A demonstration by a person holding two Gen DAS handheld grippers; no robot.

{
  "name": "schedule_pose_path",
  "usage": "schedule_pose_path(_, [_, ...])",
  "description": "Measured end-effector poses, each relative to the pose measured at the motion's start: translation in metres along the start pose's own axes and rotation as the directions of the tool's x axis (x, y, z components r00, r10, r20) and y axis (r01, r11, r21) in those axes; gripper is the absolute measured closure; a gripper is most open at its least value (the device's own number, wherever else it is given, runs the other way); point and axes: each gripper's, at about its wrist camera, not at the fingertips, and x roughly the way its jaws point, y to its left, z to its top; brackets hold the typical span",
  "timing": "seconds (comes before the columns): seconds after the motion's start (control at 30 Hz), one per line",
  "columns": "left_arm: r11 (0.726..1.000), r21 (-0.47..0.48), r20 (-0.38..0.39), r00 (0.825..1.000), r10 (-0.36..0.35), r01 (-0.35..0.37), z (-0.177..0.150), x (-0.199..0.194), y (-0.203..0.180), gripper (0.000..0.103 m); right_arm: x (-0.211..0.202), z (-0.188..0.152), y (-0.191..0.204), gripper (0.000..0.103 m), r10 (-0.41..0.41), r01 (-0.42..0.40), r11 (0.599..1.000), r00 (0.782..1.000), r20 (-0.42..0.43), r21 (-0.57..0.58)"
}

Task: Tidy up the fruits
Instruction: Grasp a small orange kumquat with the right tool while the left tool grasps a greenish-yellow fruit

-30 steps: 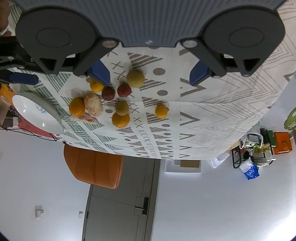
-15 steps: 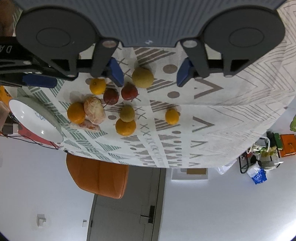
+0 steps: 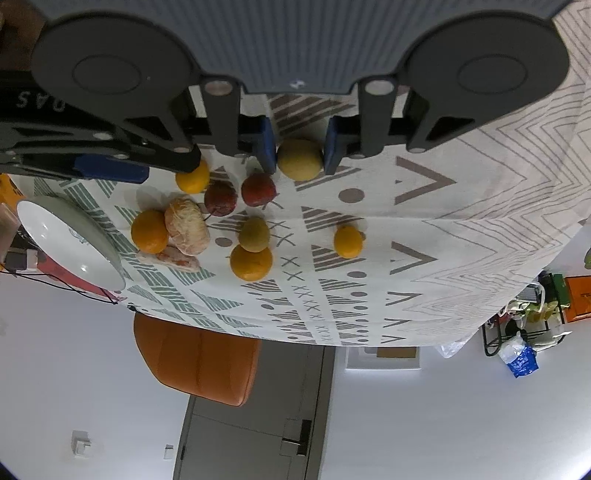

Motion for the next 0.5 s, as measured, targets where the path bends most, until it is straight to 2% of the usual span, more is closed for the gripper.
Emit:
schedule_pose_path(0.17, [1.000, -0.012, 0.009, 1.000, 0.019, -0.019, 0.001, -0.005, 0.006, 0.077, 0.010, 0.001, 0.002, 0.045, 0.004, -0.004, 1.000, 1.000, -0.018, -0.004])
schedule_pose_path(0.37, [0.999, -0.030, 0.019, 0.999, 0.038, -0.037, 0.001, -0.010, 0.014, 0.077, 0.020, 0.003, 0.009, 0.048, -0.003, 0.002, 0.999, 1.000, -0.022, -0.035])
schedule_pose_path(0.43, [0.999, -0.034, 0.023, 0.999, 0.041, -0.040, 0.001, -0.012, 0.015, 0.077, 0.022, 0.004, 0.012, 0.058, -0.009, 0.008, 0.999, 1.000, -0.017, -0.047])
schedule_pose_path(0.5, [0.999, -0.034, 0.025, 0.999, 0.043, -0.042, 0.002, -0.012, 0.014, 0.077, 0.024, 0.004, 0.012, 0.081, -0.016, 0.015, 0.999, 1.000, -0.021, -0.051])
